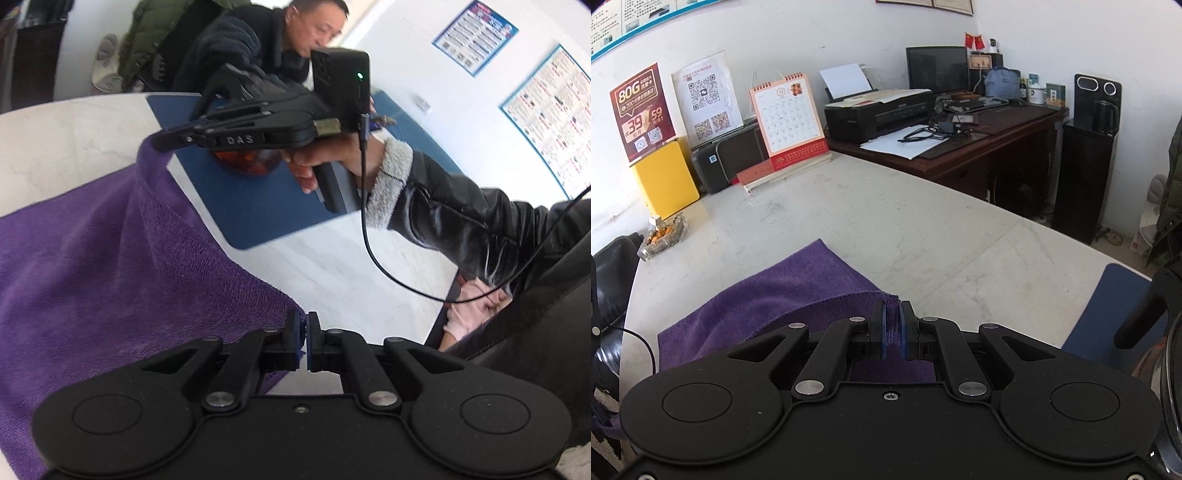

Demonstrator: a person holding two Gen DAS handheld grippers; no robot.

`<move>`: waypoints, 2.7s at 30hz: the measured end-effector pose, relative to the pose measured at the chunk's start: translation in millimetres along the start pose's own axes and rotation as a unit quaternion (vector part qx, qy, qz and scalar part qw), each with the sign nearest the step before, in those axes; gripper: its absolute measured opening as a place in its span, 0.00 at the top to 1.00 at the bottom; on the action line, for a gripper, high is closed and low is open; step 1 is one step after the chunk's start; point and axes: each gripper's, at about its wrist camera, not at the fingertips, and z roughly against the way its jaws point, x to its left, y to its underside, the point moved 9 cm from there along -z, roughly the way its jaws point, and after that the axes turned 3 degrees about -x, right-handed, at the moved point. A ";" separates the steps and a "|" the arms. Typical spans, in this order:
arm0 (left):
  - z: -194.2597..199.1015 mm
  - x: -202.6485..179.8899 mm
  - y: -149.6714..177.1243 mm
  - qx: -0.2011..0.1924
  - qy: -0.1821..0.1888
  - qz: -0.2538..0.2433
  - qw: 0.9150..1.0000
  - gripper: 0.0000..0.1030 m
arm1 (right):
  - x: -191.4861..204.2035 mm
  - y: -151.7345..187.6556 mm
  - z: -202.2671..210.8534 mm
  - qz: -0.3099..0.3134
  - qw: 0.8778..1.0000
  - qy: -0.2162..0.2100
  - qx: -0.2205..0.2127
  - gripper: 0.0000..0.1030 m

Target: Fold towel

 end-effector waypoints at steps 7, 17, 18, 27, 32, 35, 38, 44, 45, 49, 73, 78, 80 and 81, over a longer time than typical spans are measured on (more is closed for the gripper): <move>-45.1 1.6 14.2 0.066 0.023 -0.010 0.998 0.97 | -11.7 30.8 0.0 -0.003 1.000 0.012 0.016 0.94; -58.6 -8.8 19.9 0.090 0.014 -0.043 0.995 0.96 | -9.3 53.5 1.5 0.041 0.997 0.051 0.031 0.62; -57.9 -10.5 19.3 0.088 0.014 -0.047 0.995 0.96 | -8.7 54.3 3.1 0.047 0.997 0.061 0.031 0.59; -43.7 -31.9 12.9 0.049 0.029 -0.099 0.993 0.83 | -2.5 37.7 27.2 0.085 0.982 0.169 0.007 0.48; 1.4 -27.6 10.7 0.003 0.006 -0.106 0.994 0.83 | 21.8 25.2 38.0 0.079 0.980 0.182 -0.006 0.47; 52.9 1.1 17.0 -0.038 -0.070 -0.058 0.995 0.83 | 46.8 24.8 39.5 0.050 0.983 0.174 -0.013 0.47; 91.8 58.3 33.1 -0.063 -0.162 0.013 0.985 0.84 | 80.8 45.0 21.1 0.013 0.989 0.149 0.014 0.47; 106.8 139.8 77.9 -0.049 -0.287 0.057 0.955 0.84 | 148.5 77.1 -26.2 0.001 0.990 0.112 0.081 0.47; 106.6 144.4 83.5 -0.046 -0.290 0.057 0.954 0.84 | 156.1 80.0 -33.1 -0.001 0.989 0.113 0.093 0.47; 104.7 155.9 100.9 -0.055 -0.296 0.043 0.953 0.85 | 171.3 90.6 -53.8 0.002 0.983 0.122 0.135 0.47; 229.1 218.7 177.7 -0.079 -0.390 0.075 0.914 0.85 | 208.9 82.5 -90.9 0.059 0.980 0.039 0.186 0.42; 242.7 223.3 185.7 -0.083 -0.407 0.089 0.905 0.85 | 218.8 81.7 -95.4 0.082 0.979 0.022 0.185 0.41; 241.0 219.8 184.3 -0.081 -0.415 0.090 0.902 0.85 | 220.1 81.8 -96.2 0.084 0.979 0.019 0.184 0.41; 239.7 216.0 183.5 -0.080 -0.424 0.090 0.897 0.85 | 219.9 80.9 -96.2 0.083 0.980 0.015 0.182 0.41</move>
